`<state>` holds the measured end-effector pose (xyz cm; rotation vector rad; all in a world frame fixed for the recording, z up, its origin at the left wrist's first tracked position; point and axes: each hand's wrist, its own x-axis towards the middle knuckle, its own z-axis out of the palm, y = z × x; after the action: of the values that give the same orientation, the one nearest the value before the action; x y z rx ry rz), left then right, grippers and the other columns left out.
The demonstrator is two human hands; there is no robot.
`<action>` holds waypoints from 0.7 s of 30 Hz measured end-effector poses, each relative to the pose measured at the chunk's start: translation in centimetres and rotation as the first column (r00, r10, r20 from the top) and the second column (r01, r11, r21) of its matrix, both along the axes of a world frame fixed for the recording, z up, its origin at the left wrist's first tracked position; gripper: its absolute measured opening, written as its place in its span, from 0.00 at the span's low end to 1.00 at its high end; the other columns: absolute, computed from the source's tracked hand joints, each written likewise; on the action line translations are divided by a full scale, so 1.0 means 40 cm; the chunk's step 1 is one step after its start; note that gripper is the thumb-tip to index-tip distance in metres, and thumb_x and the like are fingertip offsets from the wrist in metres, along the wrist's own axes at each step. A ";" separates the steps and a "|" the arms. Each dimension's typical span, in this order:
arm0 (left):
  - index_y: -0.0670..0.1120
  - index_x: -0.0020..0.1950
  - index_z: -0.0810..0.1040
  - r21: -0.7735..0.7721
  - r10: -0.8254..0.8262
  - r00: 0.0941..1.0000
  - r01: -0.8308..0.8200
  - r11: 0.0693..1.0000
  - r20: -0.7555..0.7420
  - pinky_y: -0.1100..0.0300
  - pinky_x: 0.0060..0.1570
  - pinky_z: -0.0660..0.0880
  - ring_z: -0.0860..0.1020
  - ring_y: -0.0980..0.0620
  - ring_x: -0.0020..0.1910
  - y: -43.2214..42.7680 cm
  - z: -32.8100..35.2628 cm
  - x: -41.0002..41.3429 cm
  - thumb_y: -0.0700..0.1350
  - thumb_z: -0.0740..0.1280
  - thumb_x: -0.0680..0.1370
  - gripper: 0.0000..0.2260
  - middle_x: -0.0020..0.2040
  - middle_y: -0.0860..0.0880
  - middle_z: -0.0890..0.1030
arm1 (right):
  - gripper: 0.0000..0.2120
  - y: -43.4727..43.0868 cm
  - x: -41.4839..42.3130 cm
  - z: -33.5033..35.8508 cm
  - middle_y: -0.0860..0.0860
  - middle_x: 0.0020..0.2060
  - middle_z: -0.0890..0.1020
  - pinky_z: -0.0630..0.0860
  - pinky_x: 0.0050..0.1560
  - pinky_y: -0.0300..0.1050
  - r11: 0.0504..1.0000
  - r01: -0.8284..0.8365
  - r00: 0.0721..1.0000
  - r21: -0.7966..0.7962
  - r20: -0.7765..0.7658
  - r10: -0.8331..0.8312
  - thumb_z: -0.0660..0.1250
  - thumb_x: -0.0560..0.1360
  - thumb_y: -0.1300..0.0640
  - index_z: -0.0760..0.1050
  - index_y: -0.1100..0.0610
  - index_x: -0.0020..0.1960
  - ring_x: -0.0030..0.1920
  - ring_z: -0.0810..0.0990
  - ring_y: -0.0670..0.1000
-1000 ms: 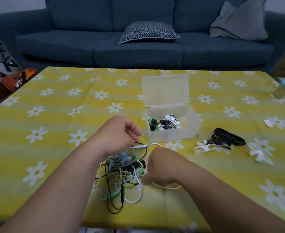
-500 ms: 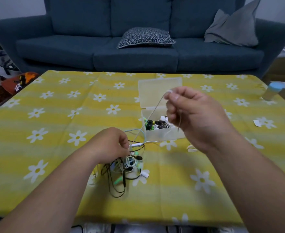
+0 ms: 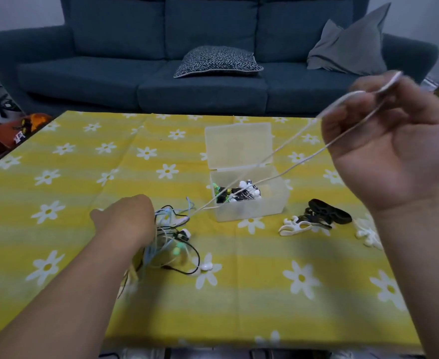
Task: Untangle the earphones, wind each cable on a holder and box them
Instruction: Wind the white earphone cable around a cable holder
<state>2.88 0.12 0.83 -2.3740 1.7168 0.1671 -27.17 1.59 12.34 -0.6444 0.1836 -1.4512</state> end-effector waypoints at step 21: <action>0.54 0.53 0.80 -0.163 -0.395 0.809 0.361 0.918 -0.436 0.63 0.43 0.68 0.74 0.53 0.46 0.012 -0.010 -0.122 0.40 0.66 0.75 0.11 0.42 0.60 0.72 | 0.12 -0.031 0.014 -0.194 0.56 0.32 0.80 0.71 0.35 0.44 0.970 0.052 -0.556 0.237 -0.800 0.225 0.68 0.73 0.52 0.80 0.61 0.39 0.31 0.76 0.54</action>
<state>-1.98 0.58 0.42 -2.0855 2.4118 0.6614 -26.62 0.36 4.60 -1.7159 1.7597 0.0594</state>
